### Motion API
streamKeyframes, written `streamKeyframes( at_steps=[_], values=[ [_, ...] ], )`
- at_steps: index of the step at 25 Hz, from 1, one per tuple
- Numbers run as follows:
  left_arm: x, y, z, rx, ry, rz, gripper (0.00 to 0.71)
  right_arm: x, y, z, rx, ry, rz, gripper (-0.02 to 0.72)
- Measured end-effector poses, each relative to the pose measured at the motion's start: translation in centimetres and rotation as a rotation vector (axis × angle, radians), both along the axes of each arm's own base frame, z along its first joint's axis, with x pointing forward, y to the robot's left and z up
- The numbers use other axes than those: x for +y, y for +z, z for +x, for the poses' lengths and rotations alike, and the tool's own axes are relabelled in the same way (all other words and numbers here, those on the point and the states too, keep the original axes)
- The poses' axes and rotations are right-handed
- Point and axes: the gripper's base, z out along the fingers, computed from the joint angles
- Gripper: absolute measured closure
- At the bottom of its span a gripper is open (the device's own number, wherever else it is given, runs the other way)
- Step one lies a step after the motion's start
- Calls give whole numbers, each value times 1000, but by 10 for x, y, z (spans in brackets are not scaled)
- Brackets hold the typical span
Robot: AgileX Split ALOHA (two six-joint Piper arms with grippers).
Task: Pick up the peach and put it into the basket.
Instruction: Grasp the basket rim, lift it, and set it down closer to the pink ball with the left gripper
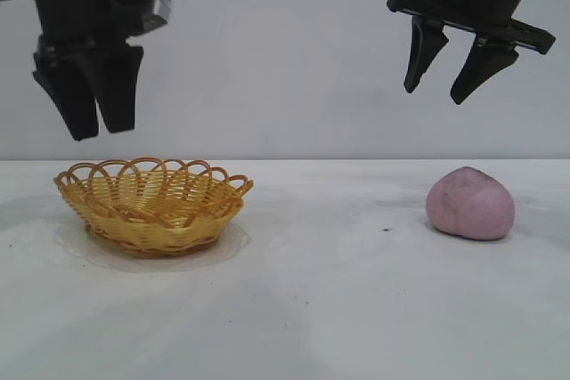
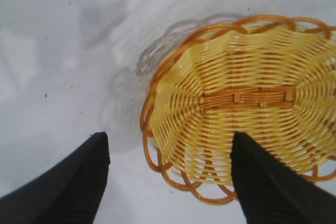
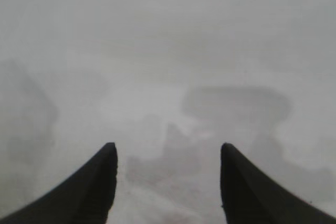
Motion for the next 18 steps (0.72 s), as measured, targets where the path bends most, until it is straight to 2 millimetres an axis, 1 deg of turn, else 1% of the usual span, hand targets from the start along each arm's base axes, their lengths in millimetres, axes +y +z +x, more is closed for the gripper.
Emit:
streamKeyframes(
  at_steps=[3,10,12,14,15,16,18],
  values=[
    [-6,-12,6,0,-40,56,276,0,0,0,-4,10,-5,333],
    [-13,-31,19,7,-33,74,276,0,0,0,-7,18,-10,333],
    [-13,-40,20,24,-28,80,377,0,0,0,-7,18,-10,333],
    [-13,-44,20,35,-29,83,541,0,0,0,-7,18,-10,333],
    [-13,-45,19,44,-30,85,598,0,0,0,-7,18,-10,333],
    [-13,-45,19,51,-21,86,633,0,0,0,-7,18,-10,333],
    [-13,-44,19,58,21,84,638,0,0,0,-7,18,-10,333]
  ],
)
